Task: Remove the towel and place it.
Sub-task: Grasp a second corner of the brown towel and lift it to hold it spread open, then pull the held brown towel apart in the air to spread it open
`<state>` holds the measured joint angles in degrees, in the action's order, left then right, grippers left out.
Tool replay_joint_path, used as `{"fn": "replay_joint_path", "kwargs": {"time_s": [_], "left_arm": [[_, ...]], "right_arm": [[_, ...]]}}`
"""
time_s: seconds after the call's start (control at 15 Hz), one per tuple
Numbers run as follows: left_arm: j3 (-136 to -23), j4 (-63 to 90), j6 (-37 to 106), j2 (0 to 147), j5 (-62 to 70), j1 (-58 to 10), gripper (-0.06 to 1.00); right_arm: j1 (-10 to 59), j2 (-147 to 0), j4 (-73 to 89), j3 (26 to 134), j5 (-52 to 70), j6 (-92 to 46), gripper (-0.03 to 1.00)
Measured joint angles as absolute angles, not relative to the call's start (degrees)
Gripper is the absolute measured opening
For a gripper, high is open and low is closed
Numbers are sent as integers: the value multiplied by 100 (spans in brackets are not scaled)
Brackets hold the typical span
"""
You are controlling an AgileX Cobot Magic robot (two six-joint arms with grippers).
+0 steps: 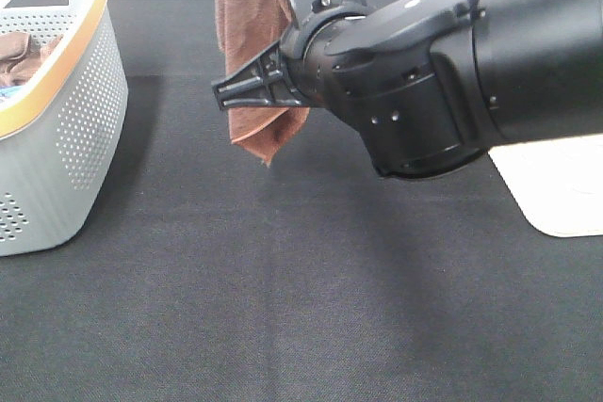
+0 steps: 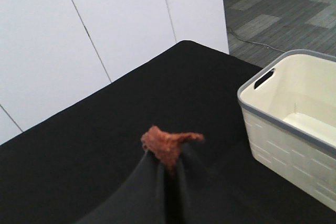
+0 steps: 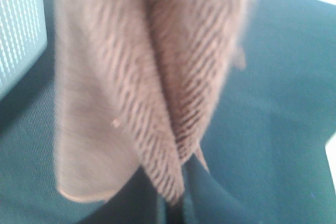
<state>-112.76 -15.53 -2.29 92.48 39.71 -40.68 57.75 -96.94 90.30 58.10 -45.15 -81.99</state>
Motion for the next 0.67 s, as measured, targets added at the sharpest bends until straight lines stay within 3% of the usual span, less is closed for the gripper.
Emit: {"fn": "replay_joint_path", "kwargs": {"time_s": [0.67], "left_arm": [[-11276,-3203,-561,9815,4039,-4068,0]], "right_arm": [[5775,-8285,9981,5810,-4332,-10365,0]]}}
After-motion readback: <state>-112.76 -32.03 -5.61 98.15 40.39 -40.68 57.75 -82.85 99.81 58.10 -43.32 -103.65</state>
